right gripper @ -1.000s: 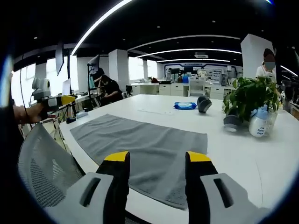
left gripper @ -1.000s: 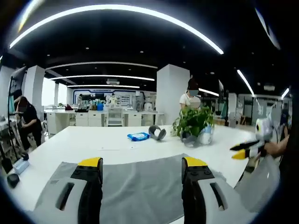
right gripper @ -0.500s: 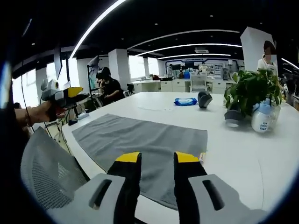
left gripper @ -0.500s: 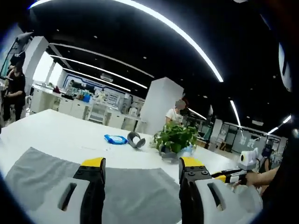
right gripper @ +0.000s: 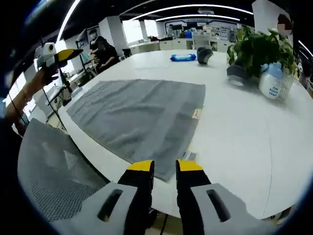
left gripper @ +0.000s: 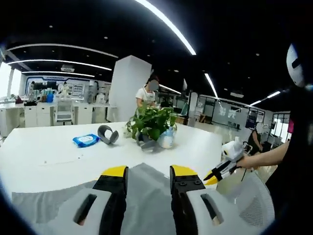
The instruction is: Fold the towel on the table until its edges align and the towel forms a compact rectangular stack.
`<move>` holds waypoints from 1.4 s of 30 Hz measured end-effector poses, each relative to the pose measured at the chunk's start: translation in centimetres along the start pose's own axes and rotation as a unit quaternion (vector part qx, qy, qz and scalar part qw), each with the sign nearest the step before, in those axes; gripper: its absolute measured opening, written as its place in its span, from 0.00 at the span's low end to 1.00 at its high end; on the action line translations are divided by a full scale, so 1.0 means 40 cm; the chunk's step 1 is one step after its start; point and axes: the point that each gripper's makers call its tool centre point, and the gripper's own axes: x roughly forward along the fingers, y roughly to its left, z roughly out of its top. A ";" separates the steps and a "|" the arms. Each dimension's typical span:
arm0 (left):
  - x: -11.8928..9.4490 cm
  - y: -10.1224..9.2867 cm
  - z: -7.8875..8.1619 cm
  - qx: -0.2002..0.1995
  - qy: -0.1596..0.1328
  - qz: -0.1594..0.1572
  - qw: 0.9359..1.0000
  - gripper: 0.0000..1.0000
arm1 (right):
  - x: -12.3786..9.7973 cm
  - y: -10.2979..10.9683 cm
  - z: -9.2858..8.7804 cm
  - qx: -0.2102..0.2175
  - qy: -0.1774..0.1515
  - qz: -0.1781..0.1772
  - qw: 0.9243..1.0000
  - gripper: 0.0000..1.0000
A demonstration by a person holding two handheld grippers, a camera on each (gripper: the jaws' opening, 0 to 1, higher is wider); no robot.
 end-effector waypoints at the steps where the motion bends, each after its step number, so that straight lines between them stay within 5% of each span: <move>1: 0.018 -0.012 -0.018 0.002 0.005 -0.010 1.000 0.40 | 0.007 -0.003 -0.014 0.014 0.009 0.000 1.000 0.15; 4: 0.087 -0.060 -0.115 -0.019 0.037 -0.056 0.998 0.48 | 0.029 0.001 -0.051 0.026 0.040 0.004 0.999 0.18; 10: 0.161 -0.142 -0.227 -0.044 0.065 -0.086 0.993 0.54 | 0.056 0.022 -0.067 0.024 0.062 0.012 0.998 0.20; 15: 0.180 -0.185 -0.293 -0.075 0.073 -0.077 0.991 0.61 | 0.074 0.039 -0.071 0.016 0.076 0.008 0.997 0.22; 19: 0.170 -0.184 -0.300 -0.112 0.047 -0.058 0.991 0.60 | 0.084 0.033 -0.083 -0.014 0.093 -0.007 0.996 0.22; 22: 0.161 -0.176 -0.321 -0.094 0.073 -0.058 0.991 0.60 | 0.086 0.028 -0.080 -0.014 0.096 -0.011 0.995 0.23; 25: 0.157 -0.155 -0.309 -0.089 0.057 -0.047 0.993 0.60 | 0.093 0.021 -0.089 -0.022 0.106 -0.022 0.994 0.25; 27: 0.154 -0.139 -0.291 -0.120 0.039 -0.036 0.991 0.60 | 0.093 0.014 -0.090 -0.028 0.111 -0.029 0.993 0.20; 36: 0.153 -0.135 -0.287 -0.116 0.037 -0.030 0.992 0.61 | 0.092 -0.006 -0.090 -0.055 0.106 -0.044 0.992 0.08; 42: 0.155 -0.149 -0.293 -0.118 0.044 -0.039 0.991 0.62 | 0.099 0.000 -0.071 -0.022 0.075 -0.042 0.996 0.33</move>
